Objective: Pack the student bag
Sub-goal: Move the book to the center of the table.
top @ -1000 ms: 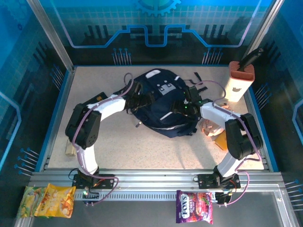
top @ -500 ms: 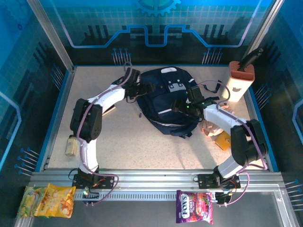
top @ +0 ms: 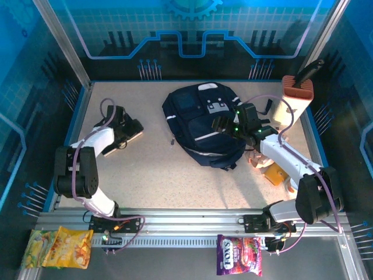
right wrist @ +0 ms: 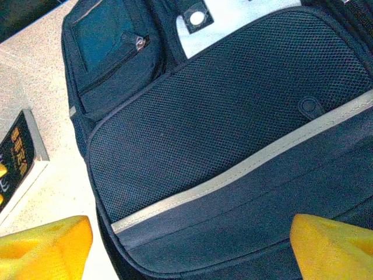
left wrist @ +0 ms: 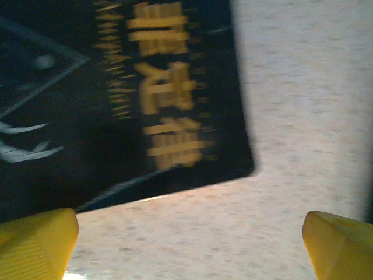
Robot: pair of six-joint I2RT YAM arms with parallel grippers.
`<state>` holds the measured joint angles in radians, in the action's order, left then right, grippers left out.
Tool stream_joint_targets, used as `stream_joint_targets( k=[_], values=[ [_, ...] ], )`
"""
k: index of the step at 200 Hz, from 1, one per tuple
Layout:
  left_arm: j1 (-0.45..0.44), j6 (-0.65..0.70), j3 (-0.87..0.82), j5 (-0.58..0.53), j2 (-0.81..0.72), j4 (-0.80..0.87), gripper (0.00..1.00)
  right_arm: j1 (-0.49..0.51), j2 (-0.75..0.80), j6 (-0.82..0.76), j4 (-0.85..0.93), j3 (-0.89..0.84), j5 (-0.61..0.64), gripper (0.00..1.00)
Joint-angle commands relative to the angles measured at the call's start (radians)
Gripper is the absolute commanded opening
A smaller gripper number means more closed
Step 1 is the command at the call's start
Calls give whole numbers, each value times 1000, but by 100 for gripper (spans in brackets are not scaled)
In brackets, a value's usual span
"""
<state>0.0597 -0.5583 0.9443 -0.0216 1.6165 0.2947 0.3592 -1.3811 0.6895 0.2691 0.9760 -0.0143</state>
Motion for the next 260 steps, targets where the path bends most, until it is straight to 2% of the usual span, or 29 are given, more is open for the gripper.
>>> stream_joint_targets(
  k=[1,57,83,142,199,236,260],
  values=[
    [39,9,-9,-24,-8,-19,99,11,16,-10,-15,-11,-28,88],
    [70,78,61,-58,87,36,99,16,5,5,-31,-14,-52,88],
    [81,74,95,-28,133,68,99,17,5,9,-33,-19,-59,88],
    [62,-34,12,203,111,60,99,18,5,19,-37,-27,-62,88],
    [-121,-123,-90,298,32,48,99,31,-25,35,-56,-19,-77,88],
    [-321,-266,-160,336,16,-94,99,48,-30,39,-55,-16,-69,88],
    [-413,-322,-161,339,8,-129,99,54,-29,42,-55,-18,-64,88]
  ],
)
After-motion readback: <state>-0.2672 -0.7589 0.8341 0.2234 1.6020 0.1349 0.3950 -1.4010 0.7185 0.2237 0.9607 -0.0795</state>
